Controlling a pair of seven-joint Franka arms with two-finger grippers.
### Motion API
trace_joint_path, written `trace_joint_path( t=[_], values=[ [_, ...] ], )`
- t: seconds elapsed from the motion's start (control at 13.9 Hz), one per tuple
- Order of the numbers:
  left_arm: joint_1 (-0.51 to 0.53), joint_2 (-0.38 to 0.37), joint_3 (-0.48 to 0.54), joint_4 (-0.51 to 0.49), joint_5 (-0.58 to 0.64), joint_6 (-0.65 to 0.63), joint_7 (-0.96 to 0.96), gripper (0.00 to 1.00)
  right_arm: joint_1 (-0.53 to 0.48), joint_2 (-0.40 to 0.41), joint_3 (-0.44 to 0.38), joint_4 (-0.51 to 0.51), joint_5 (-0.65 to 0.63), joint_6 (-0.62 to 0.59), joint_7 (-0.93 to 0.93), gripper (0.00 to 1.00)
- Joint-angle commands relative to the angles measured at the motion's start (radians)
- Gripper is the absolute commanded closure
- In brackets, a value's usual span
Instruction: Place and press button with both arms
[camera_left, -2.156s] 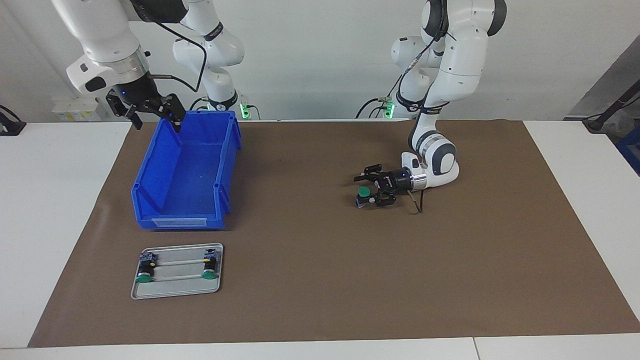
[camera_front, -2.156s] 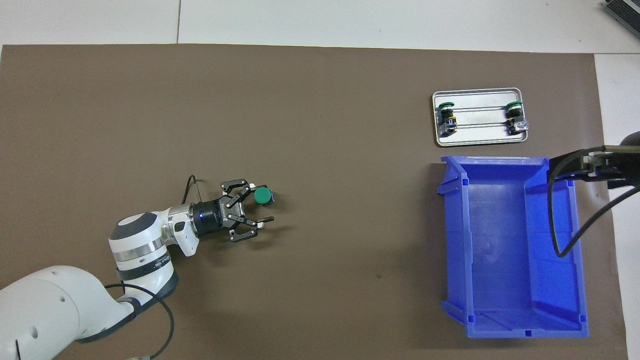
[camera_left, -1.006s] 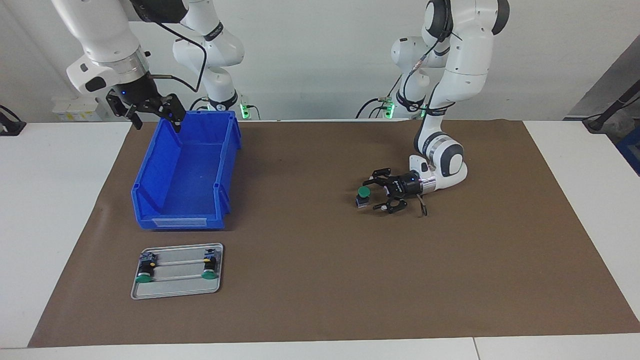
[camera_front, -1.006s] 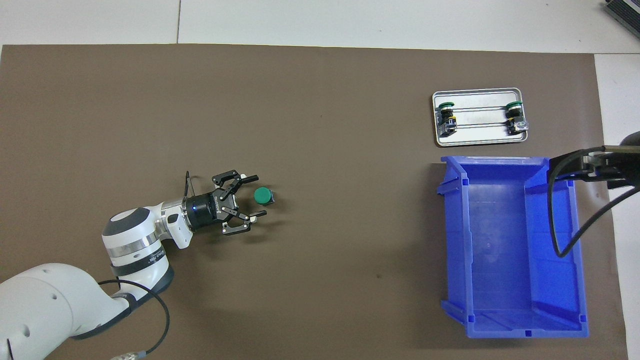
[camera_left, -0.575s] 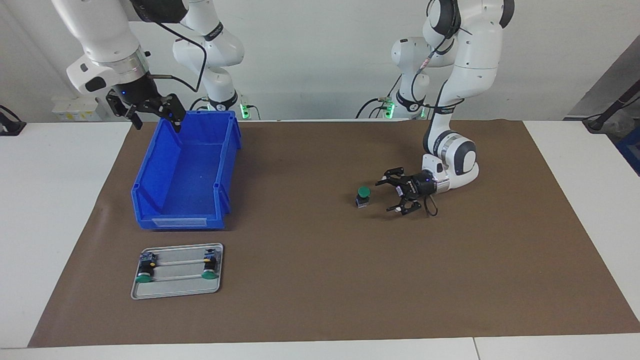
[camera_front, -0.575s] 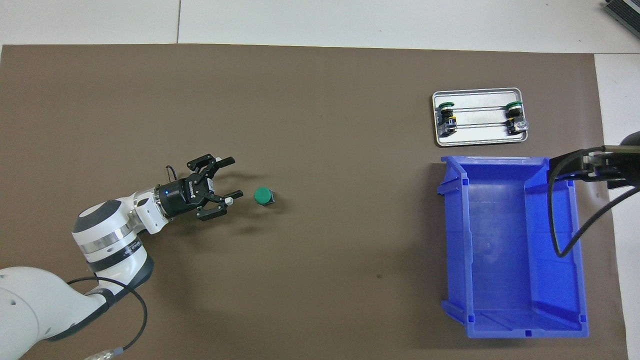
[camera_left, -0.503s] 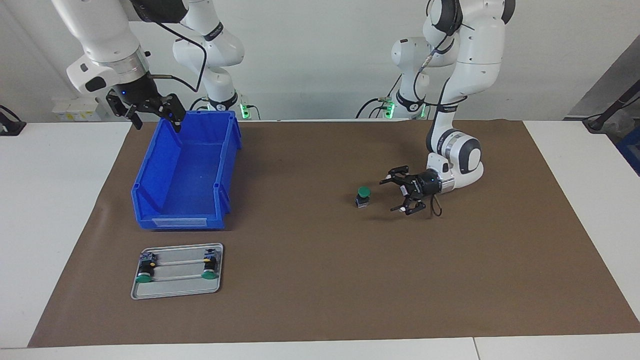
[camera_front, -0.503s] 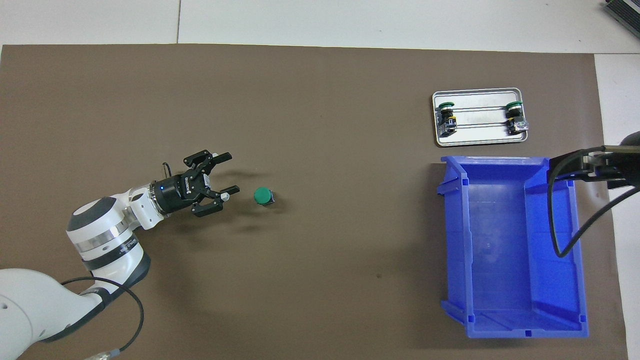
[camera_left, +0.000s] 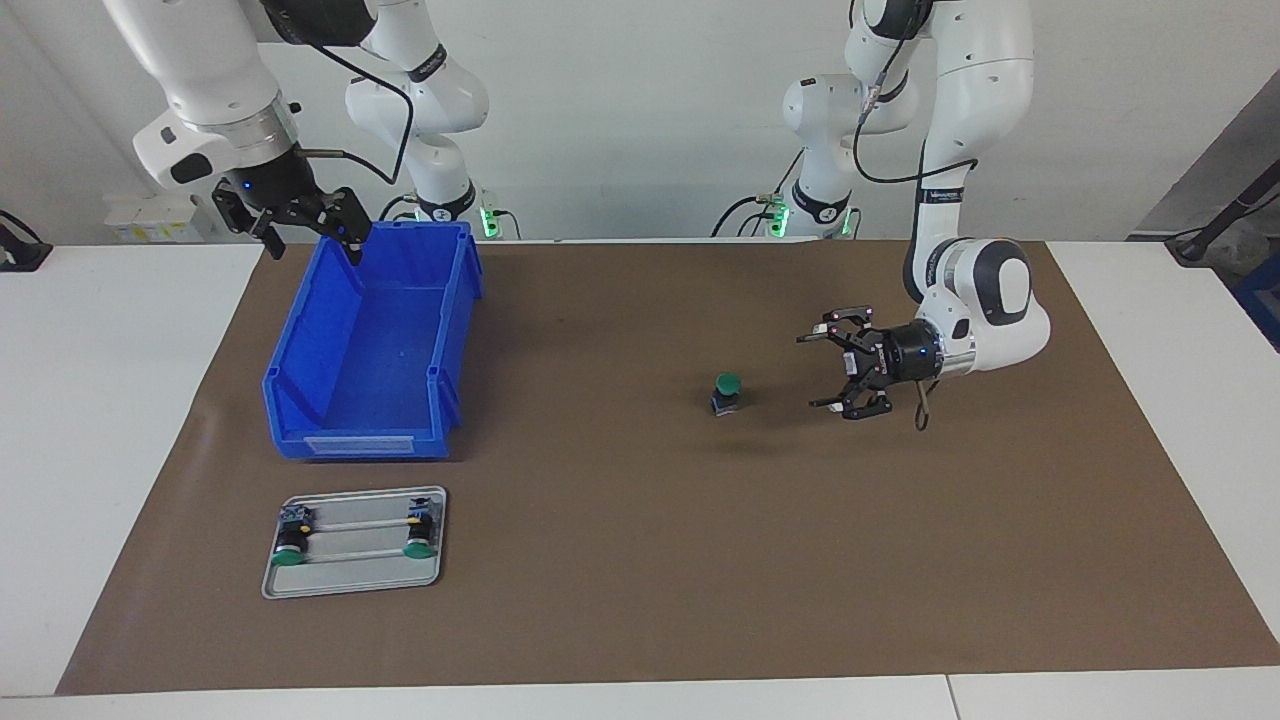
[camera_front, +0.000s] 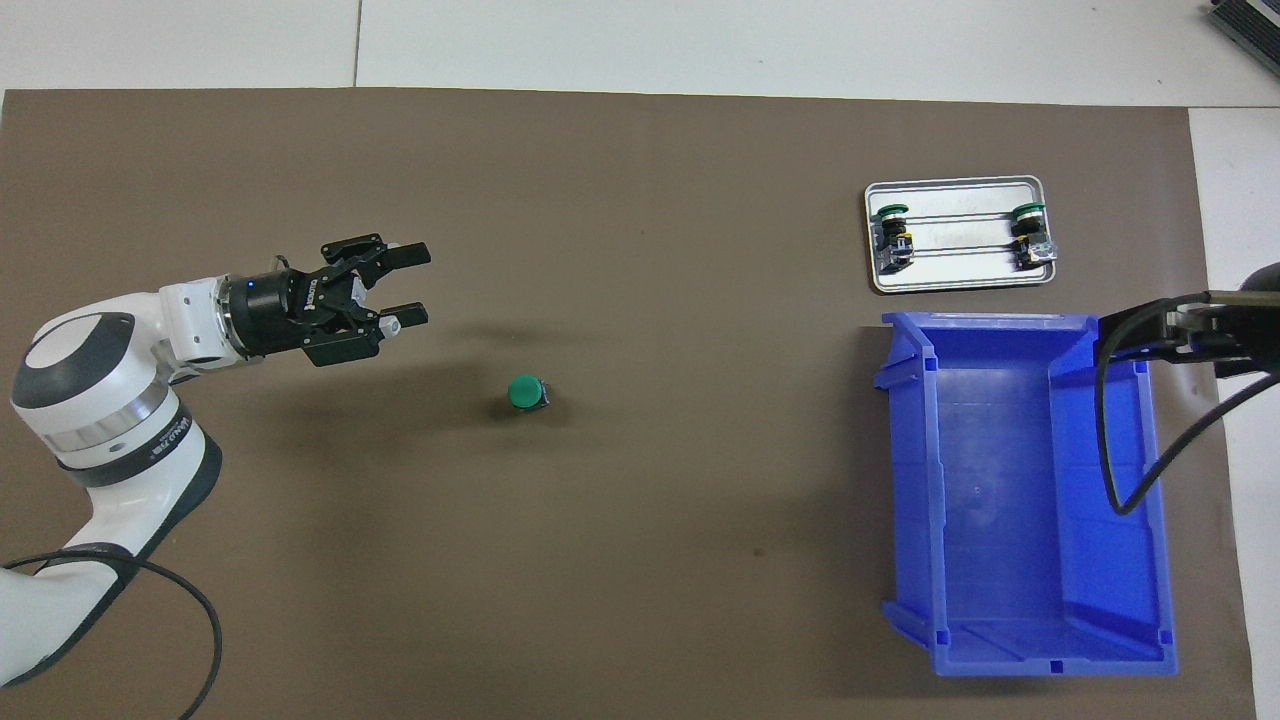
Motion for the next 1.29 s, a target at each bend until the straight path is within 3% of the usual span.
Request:
trace_joint_path(
  t=[0.0,0.36,0.57,0.86,1.22],
  values=[
    [0.013,0.015,-0.005,0.102,0.144,0.008,-0.149,0.11,0.007,-0.019,-0.011,-0.017,0.015,0.014,-0.001,0.0],
    [-0.009,-0.012,-0.01,0.242,0.426,0.056,-0.477,0.11,0.008,-0.019,-0.011,-0.017,0.015,0.014,-0.001,0.0],
    [-0.098,-0.075,-0.013,0.263,0.676,0.2,-0.695,0.11,0.008,-0.019,-0.011,-0.017,0.015,0.014,-0.001,0.0],
    [-0.244,-0.114,-0.013,0.259,0.805,0.334,-1.003,0.11,0.008,-0.019,-0.011,-0.017,0.015,0.014,-0.001,0.0],
    [-0.482,-0.106,-0.014,0.248,1.308,0.544,-1.506,0.11,0.007,-0.019,-0.011,-0.017,0.015,0.014,-0.001,0.0]
  ],
)
